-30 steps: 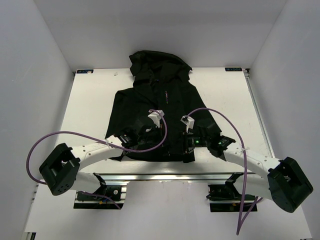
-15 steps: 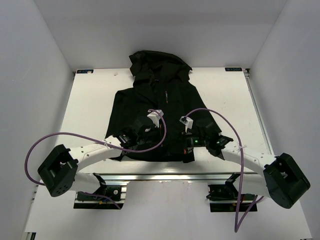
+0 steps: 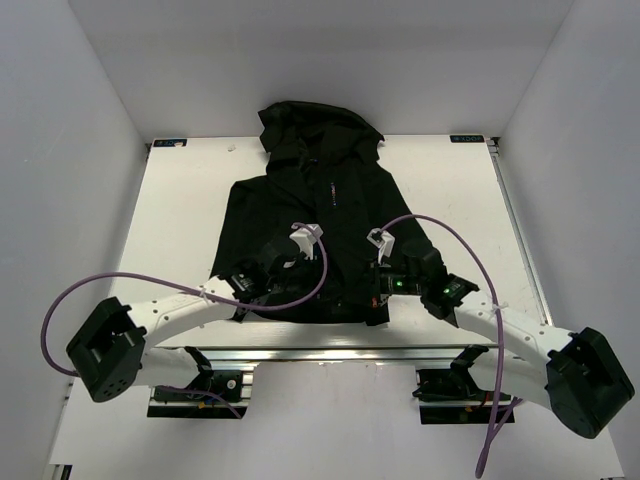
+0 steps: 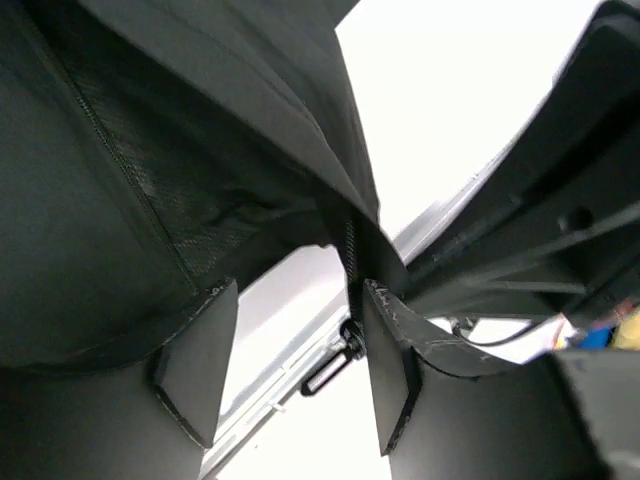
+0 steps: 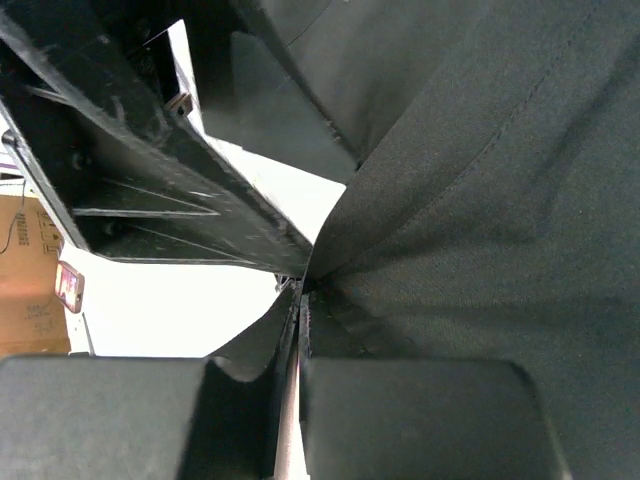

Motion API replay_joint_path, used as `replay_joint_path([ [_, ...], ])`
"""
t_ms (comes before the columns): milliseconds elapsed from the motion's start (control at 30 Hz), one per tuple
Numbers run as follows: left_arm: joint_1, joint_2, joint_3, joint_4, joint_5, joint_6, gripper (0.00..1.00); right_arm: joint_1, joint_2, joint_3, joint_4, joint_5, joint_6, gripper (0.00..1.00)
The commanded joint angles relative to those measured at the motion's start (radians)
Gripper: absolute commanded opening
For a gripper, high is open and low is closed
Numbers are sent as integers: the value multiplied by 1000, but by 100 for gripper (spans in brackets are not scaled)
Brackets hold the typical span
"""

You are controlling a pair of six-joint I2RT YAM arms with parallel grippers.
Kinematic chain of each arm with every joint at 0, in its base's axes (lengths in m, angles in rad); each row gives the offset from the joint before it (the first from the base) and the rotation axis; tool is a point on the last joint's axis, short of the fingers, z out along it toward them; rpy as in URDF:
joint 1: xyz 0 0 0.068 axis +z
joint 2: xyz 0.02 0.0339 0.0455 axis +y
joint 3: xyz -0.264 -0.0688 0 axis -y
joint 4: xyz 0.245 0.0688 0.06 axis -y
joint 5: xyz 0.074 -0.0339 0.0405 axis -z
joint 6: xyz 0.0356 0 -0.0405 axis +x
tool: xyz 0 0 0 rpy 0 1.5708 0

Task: Zip up the jacket

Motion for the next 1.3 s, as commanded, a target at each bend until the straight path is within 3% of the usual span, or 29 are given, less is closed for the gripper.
replay_joint_path([
  [0,-5,-58,-53,92,91,-23,61,-6,-28,-9,34,19,26,0],
  [167,-3,-46,-85,177,156,-40,51,-11,-47,-16,48,49,56,0],
  [500,1,-38,-148,344,275,-65,54,-18,-70,-27,57,55,73,0],
  [767,18,45,-107,343,286,-71,33,-18,-86,-35,53,36,71,0],
  [967,34,33,-130,373,280,-89,0,-18,-98,-45,53,24,73,0],
  [1167,34,-1,-171,467,303,-91,0,-18,-75,-52,64,59,128,0],
  [1267,34,-36,-191,479,294,-79,0,-20,-66,-62,108,56,167,22],
])
